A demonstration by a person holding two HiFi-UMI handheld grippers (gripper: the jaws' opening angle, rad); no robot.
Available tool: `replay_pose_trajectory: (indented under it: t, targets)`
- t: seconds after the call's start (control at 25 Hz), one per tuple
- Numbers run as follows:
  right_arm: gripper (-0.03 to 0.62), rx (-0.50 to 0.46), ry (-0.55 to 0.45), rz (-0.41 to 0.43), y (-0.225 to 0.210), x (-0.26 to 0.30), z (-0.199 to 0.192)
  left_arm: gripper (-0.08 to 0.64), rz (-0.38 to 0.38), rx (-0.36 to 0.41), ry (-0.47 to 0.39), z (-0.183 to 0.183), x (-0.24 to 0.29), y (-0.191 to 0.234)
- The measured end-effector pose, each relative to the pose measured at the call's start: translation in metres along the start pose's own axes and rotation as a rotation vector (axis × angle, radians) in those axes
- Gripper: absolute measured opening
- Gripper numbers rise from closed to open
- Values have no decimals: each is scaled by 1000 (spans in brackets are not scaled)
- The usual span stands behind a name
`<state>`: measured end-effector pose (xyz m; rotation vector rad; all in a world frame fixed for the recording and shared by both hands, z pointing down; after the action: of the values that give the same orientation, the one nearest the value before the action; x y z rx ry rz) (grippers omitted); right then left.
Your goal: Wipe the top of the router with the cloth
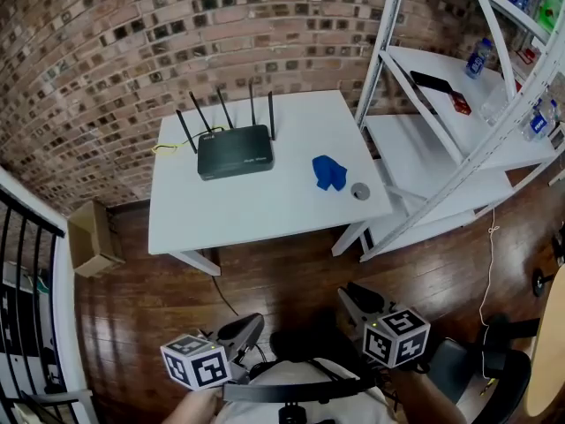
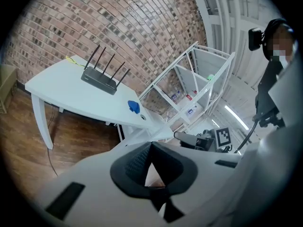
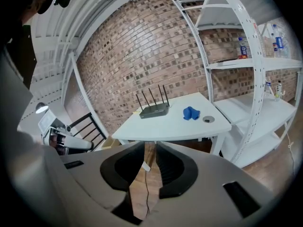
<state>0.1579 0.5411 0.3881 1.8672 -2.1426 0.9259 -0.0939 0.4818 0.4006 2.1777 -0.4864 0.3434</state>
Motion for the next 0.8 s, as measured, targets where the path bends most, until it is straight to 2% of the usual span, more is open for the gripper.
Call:
replay_pose_trajectory:
  t: [0.24, 0.4, 0.56, 0.8]
  targets:
    - [104, -10, -15, -21, -40, 42, 36, 28, 36, -10, -13, 37, 24, 22]
    - [130, -33, 1, -33, -80, 85, 63, 28, 61, -7, -55, 77, 48, 31]
    - [163, -81, 21, -37, -123, 133, 98, 28, 88, -26, -102, 116, 82, 41]
    - [196, -122, 67, -34, -182, 193, 138, 28, 117, -45, -126, 163, 141, 43]
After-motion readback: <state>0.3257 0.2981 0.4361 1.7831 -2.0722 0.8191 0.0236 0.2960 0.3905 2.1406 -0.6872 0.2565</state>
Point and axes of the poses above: the fingertips, and each gripper's own axes: x forward along the fingers, y to its left, z out of its top, the point moved 7 cm from there along -x, backward along the fingers, and after that the axes turned 2 degrees about -y, right-handed, at the moved point
